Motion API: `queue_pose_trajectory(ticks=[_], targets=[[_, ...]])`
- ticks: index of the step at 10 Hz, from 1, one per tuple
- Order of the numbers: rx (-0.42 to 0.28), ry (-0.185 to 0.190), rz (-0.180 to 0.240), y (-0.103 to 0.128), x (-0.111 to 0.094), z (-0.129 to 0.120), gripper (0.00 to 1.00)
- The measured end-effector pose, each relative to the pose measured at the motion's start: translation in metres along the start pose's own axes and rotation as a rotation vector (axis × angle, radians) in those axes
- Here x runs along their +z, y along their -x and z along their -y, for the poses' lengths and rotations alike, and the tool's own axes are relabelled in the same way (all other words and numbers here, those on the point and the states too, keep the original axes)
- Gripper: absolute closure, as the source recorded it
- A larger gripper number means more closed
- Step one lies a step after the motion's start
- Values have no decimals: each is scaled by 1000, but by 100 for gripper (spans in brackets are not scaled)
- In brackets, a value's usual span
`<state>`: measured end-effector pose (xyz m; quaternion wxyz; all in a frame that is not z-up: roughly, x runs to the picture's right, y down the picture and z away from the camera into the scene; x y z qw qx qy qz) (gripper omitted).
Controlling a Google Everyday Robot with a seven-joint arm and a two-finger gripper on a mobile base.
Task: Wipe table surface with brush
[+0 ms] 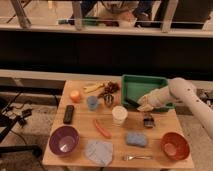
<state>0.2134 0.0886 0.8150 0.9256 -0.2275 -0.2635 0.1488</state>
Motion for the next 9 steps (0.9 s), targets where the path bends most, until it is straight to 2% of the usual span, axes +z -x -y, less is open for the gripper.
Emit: queue_pose_trajectory(ticks=[4,7,9], targets=[[23,21,-23,-15,-7,-15,91],[46,20,-71,-41,-10,-15,91],[46,11,-94,-48,-6,-6,91]])
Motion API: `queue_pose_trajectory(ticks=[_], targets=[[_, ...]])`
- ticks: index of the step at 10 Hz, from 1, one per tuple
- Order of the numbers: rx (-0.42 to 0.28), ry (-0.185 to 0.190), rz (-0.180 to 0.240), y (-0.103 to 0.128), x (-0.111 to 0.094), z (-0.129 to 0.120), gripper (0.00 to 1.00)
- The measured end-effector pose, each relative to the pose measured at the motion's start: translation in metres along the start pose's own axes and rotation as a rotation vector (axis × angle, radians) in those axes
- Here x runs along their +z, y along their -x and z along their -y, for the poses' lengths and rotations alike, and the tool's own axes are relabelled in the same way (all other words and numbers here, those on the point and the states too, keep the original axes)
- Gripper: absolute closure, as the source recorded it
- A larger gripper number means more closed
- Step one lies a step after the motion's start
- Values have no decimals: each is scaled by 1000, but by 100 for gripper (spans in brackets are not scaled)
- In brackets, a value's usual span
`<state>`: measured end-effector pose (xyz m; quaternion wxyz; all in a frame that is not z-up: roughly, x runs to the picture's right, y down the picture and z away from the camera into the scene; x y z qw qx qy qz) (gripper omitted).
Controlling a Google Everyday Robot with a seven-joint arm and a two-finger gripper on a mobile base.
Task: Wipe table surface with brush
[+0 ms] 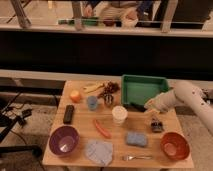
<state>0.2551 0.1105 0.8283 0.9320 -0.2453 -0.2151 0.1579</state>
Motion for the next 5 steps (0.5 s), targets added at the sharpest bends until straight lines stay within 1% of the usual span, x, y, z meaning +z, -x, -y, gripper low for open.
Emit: queue_pose_trajectory(ticks=[2,3,5], targets=[[-6,-13,-12,-1,6,15,91],[-18,-16,-11,4,9,20,91],[-35,-23,1,15,8,23,91]])
